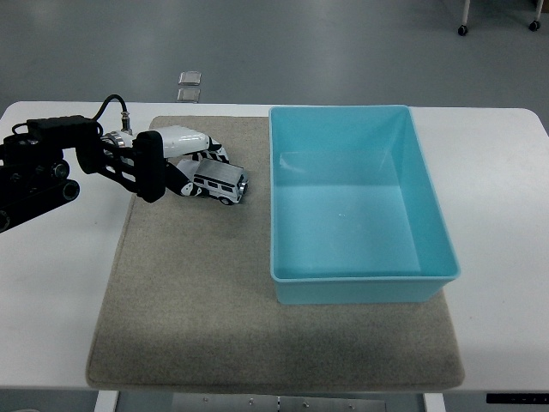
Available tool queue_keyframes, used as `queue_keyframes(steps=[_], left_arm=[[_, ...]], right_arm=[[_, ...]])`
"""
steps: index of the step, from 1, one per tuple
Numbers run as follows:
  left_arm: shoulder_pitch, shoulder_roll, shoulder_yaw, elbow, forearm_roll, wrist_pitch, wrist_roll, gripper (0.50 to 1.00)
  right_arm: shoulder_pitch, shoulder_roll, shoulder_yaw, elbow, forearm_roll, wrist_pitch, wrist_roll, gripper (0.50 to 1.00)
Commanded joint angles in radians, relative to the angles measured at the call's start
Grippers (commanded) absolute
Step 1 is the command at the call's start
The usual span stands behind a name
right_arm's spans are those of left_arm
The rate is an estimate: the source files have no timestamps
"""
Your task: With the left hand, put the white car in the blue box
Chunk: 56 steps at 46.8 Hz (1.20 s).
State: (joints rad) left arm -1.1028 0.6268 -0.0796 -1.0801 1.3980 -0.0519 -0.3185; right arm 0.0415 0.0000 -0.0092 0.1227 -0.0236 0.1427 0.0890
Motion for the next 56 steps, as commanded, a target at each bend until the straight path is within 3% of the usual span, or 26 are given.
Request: queue_keyframes(steps=[1, 7, 15, 26, 42, 48, 56], left_arm=[[-0.011, 0.028, 0.0, -0.017, -0.001, -0.003, -0.001, 0.5], [-0.06, 0.097, -0.002, -0.05, -0.007, -0.023, -0.002, 0.5], [-0.198, 0.194, -0.012, -0.1, -0.024, -0.127, -0.004, 0.5], [-0.348, 0.182, -0.014, -0.116, -0.04, -0.22, -0.002, 0.5], [-0.364, -0.108, -0.008, -0.097, -0.033, -0.224, 0.002, 0.5], [-0.348, -0.212, -0.009, -0.052, -0.031, -0.218, 0.056, 0.5], [-0.321, -0.297, -0.009, -0.012, -0.033, -0.209, 0.094, 0.5]], right_arm=[[0.0, 0.0, 0.0, 0.0, 0.001, 0.0, 0.0, 0.936], [0.0, 0.0, 0.0, 0.0, 0.001, 0.0, 0.0, 0.936], [0.0, 0.0, 0.0, 0.0, 0.001, 0.0, 0.0, 0.936], [0.0, 0.0, 0.0, 0.0, -0.001, 0.0, 0.0, 0.936], [0.0, 0.0, 0.0, 0.0, -0.001, 0.0, 0.0, 0.936], [0.0, 0.0, 0.0, 0.0, -0.001, 0.0, 0.0, 0.936], [0.0, 0.0, 0.0, 0.0, -0.001, 0.0, 0.0, 0.936]])
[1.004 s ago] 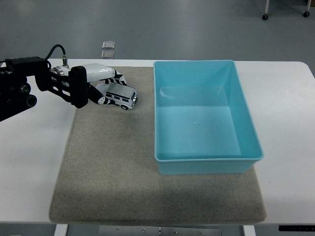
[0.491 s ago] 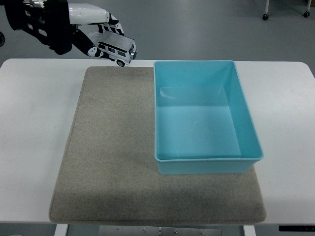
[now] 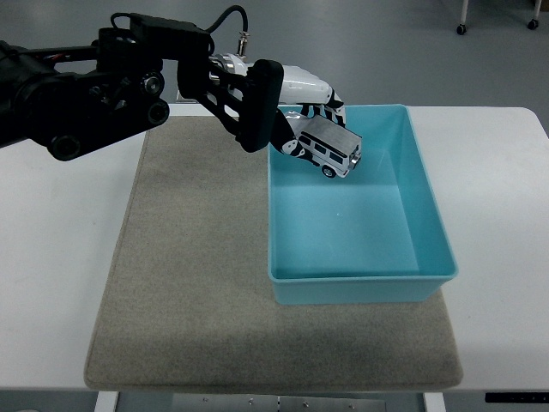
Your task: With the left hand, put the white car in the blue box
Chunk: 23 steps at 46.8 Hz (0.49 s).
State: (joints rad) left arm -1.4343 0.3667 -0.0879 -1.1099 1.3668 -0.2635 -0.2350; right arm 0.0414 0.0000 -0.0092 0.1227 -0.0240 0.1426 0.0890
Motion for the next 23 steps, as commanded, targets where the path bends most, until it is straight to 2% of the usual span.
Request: queue_keyframes(steps=[1, 4, 12, 15, 18, 23], left_arm=[[0.014, -0.049, -0.001, 0.024, -0.002, 0.003, 0.017, 0.5], [0.028, -0.074, -0.001, 0.042, -0.002, 0.003, 0.034, 0.5], [0.077, -0.107, -0.003, 0.056, -0.002, 0.004, 0.037, 0.5], [0.095, -0.121, -0.003, 0.054, -0.002, 0.004, 0.037, 0.552], [0.11, -0.135, -0.001, 0.054, -0.002, 0.004, 0.037, 0.651], [0.117, -0.137, -0.006, 0.053, -0.009, 0.004, 0.037, 0.765]], right_arm=[[0.0, 0.0, 0.0, 0.0, -0.001, 0.0, 0.0, 0.936], [0.0, 0.0, 0.0, 0.0, 0.001, 0.0, 0.0, 0.936], [0.0, 0.0, 0.0, 0.0, 0.001, 0.0, 0.0, 0.936], [0.0, 0.0, 0.0, 0.0, 0.001, 0.0, 0.0, 0.936], [0.0, 0.0, 0.0, 0.0, -0.001, 0.0, 0.0, 0.936], [0.0, 0.0, 0.0, 0.0, 0.001, 0.0, 0.0, 0.936]])
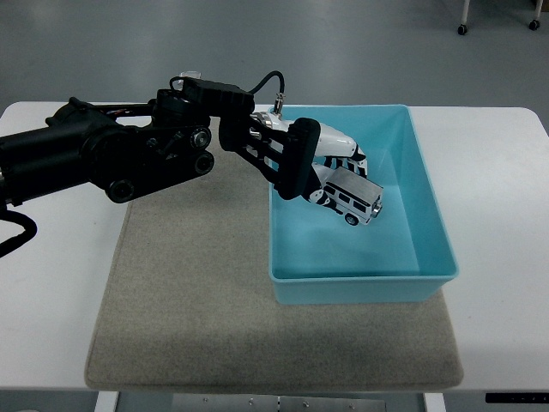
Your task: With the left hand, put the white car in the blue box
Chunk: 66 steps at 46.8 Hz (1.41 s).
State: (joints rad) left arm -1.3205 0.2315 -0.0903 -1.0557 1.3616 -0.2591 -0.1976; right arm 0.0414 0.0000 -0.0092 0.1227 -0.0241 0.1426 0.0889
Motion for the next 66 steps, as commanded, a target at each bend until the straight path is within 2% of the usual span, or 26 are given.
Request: queue_keyframes(steps=[1, 4, 6, 8, 12, 23, 30, 37, 44, 48, 54, 66], left_arm=[[0.003, -0.001, -0.003, -0.001, -0.006, 0.0, 0.0, 0.792], [0.004, 0.0, -0.006, -0.001, -0.01, 0.003, -0.002, 0.929], [0.01, 0.0, -0.011, -0.001, -0.024, 0.009, -0.002, 0.975], [0.012, 0.002, -0.014, -0.001, -0.053, 0.024, -0.002, 0.994], [0.012, 0.011, -0.019, 0.0, -0.154, 0.049, -0.002, 0.996], [0.003, 0.038, -0.04, 0.002, -0.489, 0.055, 0.0, 0.996], [0.014, 0.118, -0.095, 0.002, -0.604, 0.044, 0.0, 0.999], [0.052, 0.195, -0.146, 0.002, -0.812, 0.038, 0.0, 0.999], [0.138, 0.261, -0.238, 0.002, -1.047, 0.028, 0.0, 1.0], [0.198, 0.282, -0.296, 0.011, -1.151, -0.012, 0.001, 1.0], [0.294, 0.288, -0.367, 0.043, -1.248, -0.064, 0.004, 0.999], [0.449, 0.305, -0.463, 0.057, -1.432, -0.078, 0.017, 1.0]], right_arm=[[0.0, 0.0, 0.0, 0.0, 0.001, 0.0, 0.0, 0.936], [0.0, 0.0, 0.0, 0.0, 0.0, 0.0, 0.0, 0.936], [0.0, 0.0, 0.0, 0.0, 0.0, 0.0, 0.0, 0.936], [0.0, 0.0, 0.0, 0.0, 0.001, 0.0, 0.0, 0.936], [0.0, 0.0, 0.0, 0.0, 0.001, 0.0, 0.0, 0.936], [0.0, 0.0, 0.0, 0.0, 0.0, 0.0, 0.0, 0.936], [0.0, 0.0, 0.0, 0.0, 0.0, 0.0, 0.0, 0.936], [0.0, 0.0, 0.0, 0.0, 0.0, 0.0, 0.0, 0.936], [0.0, 0.0, 0.0, 0.0, 0.001, 0.0, 0.0, 0.936], [0.0, 0.0, 0.0, 0.0, 0.0, 0.0, 0.0, 0.936], [0.0, 0.0, 0.0, 0.0, 0.0, 0.0, 0.0, 0.936], [0.0, 0.0, 0.0, 0.0, 0.0, 0.0, 0.0, 0.936]])
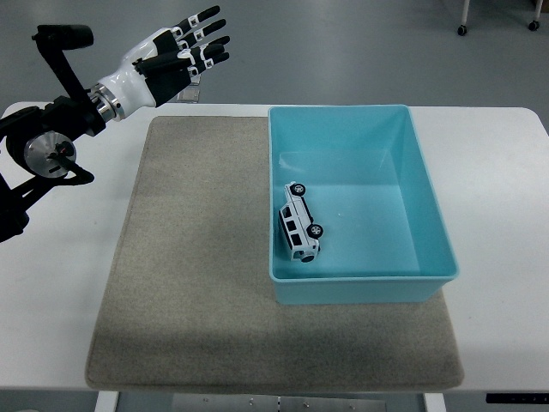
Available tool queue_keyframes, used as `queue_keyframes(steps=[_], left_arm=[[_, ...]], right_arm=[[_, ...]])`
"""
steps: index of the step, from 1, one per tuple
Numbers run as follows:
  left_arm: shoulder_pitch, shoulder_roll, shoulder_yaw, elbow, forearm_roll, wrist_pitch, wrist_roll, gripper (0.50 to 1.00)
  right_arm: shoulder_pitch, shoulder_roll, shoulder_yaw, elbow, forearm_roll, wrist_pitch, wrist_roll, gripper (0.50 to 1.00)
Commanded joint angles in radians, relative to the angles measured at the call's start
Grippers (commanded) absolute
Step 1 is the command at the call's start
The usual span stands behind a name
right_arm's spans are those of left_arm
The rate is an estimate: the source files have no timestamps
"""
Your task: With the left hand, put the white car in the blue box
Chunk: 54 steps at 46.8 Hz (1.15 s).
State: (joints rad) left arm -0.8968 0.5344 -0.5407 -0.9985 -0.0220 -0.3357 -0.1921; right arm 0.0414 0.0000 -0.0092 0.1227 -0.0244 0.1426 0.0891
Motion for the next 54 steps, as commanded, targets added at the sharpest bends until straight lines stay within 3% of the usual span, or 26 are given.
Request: queue_keyframes(steps=[1, 19, 54], left_arm=[[0.033, 0.004, -0.016, 0.001, -0.064, -0.003, 0.016, 1.0], [0.099, 0.013, -0.027, 0.011, -0.279, -0.003, 0.033, 1.0], [0.104, 0.029, -0.041, 0.012, -0.28, -0.003, 0.033, 1.0]], right_arm=[[0.0, 0.0, 0.0, 0.0, 0.0, 0.0, 0.0, 0.936], [0.0, 0.0, 0.0, 0.0, 0.0, 0.0, 0.0, 0.936], [-0.005, 0.0, -0.002, 0.014, -0.003, 0.014, -0.002, 0.936]])
